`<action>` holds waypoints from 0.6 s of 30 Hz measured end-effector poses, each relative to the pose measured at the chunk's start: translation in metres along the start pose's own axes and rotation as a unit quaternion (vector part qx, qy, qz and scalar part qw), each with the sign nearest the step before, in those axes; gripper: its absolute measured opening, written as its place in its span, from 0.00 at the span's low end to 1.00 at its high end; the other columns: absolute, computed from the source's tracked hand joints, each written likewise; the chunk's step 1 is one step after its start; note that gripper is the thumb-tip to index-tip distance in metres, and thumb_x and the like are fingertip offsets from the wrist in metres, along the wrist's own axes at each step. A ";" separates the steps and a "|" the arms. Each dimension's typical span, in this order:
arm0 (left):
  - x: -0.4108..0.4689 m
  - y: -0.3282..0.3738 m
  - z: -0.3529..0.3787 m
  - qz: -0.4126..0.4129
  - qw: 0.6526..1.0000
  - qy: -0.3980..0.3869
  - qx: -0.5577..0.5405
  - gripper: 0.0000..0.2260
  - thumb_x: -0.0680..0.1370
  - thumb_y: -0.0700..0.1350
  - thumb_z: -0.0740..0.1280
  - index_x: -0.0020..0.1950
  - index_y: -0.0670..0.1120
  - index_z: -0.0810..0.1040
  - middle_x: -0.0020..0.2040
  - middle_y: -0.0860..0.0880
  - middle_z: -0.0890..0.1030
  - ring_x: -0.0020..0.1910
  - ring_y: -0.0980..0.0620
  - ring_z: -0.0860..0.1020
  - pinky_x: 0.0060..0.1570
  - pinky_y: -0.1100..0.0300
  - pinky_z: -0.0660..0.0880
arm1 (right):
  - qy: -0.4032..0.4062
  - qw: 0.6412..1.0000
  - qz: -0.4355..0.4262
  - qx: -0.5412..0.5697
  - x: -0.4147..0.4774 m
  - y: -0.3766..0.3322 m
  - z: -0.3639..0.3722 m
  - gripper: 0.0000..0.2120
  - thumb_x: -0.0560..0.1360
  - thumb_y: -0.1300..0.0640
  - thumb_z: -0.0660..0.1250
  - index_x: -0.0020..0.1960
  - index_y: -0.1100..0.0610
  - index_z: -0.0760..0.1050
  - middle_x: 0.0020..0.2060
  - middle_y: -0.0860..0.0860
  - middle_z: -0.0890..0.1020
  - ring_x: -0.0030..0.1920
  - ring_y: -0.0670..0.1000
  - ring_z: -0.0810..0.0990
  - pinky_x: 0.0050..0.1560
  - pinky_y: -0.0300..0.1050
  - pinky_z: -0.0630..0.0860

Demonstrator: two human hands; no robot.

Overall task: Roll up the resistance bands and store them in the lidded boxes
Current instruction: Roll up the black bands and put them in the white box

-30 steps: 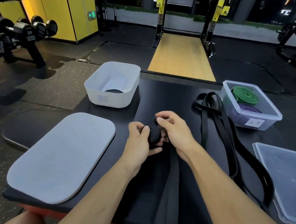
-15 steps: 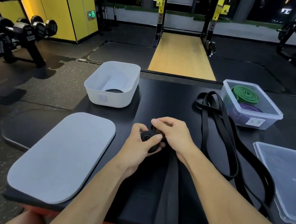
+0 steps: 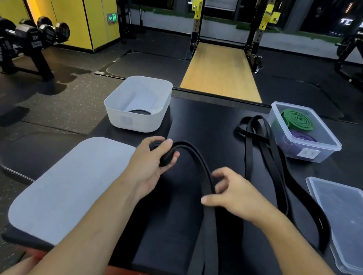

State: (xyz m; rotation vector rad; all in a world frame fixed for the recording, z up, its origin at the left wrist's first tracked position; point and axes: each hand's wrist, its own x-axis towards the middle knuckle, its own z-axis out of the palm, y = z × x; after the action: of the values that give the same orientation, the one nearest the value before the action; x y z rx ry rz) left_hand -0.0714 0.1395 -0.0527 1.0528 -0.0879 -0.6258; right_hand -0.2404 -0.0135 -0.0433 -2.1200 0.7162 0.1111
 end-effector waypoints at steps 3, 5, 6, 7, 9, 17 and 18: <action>0.009 0.015 -0.002 0.013 0.999 0.017 -0.035 0.07 0.82 0.37 0.70 0.59 0.40 0.76 0.58 0.38 0.79 0.48 0.45 0.84 0.43 0.60 0.82 | -0.021 0.990 0.041 -0.137 -0.028 -0.003 0.002 0.25 0.64 0.29 0.76 0.47 0.48 0.78 0.42 0.46 0.84 0.43 0.45 0.82 0.46 0.45 0.79; 0.013 0.020 -0.002 0.018 0.999 0.018 -0.043 0.07 0.82 0.37 0.70 0.59 0.39 0.77 0.58 0.39 0.80 0.52 0.44 0.82 0.46 0.59 0.82 | -0.100 0.987 0.052 -0.113 -0.041 -0.008 0.007 0.26 0.62 0.29 0.77 0.42 0.50 0.81 0.36 0.45 0.84 0.37 0.44 0.81 0.41 0.43 0.78; 0.013 0.021 -0.002 0.019 0.999 0.017 -0.042 0.08 0.82 0.37 0.70 0.60 0.39 0.78 0.58 0.39 0.80 0.52 0.45 0.82 0.47 0.59 0.82 | -0.139 0.986 0.050 -0.082 -0.043 -0.010 0.010 0.24 0.62 0.31 0.79 0.42 0.51 0.82 0.33 0.46 0.84 0.35 0.46 0.79 0.38 0.43 0.76; 0.013 0.020 -0.001 0.018 0.999 0.016 -0.040 0.09 0.82 0.37 0.70 0.61 0.38 0.78 0.57 0.40 0.80 0.51 0.46 0.83 0.48 0.59 0.82 | -0.165 0.984 0.042 -0.054 -0.043 -0.011 0.013 0.21 0.64 0.35 0.80 0.42 0.52 0.83 0.32 0.48 0.82 0.34 0.48 0.77 0.37 0.45 0.73; 0.010 0.015 0.002 0.010 0.999 0.015 -0.035 0.11 0.82 0.38 0.70 0.63 0.37 0.77 0.56 0.41 0.80 0.47 0.48 0.84 0.48 0.58 0.82 | -0.183 0.982 0.025 -0.024 -0.037 -0.013 0.018 0.14 0.68 0.44 0.80 0.44 0.53 0.84 0.31 0.50 0.82 0.35 0.51 0.75 0.38 0.48 0.71; -0.007 -0.004 -0.005 -0.042 0.999 -0.008 0.015 0.14 0.81 0.38 0.71 0.67 0.42 0.77 0.68 0.37 0.78 0.42 0.49 0.86 0.43 0.59 0.82 | -0.020 0.999 0.028 -0.012 0.007 -0.033 -0.004 0.12 0.73 0.53 0.79 0.46 0.62 0.83 0.28 0.52 0.81 0.28 0.48 0.74 0.34 0.43 0.71; -0.009 -0.005 -0.005 -0.048 0.999 -0.015 0.017 0.15 0.81 0.39 0.71 0.68 0.42 0.77 0.70 0.37 0.77 0.42 0.49 0.86 0.43 0.59 0.82 | 0.034 0.999 0.031 0.004 0.020 -0.034 -0.011 0.14 0.72 0.53 0.80 0.45 0.62 0.82 0.28 0.52 0.81 0.28 0.48 0.75 0.34 0.44 0.72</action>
State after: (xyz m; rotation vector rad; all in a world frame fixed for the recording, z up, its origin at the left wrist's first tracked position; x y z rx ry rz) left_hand -0.0790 0.1465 -0.0573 1.0862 -0.0755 -0.7289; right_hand -0.2071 -0.0153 -0.0188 -2.1029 0.8218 0.0712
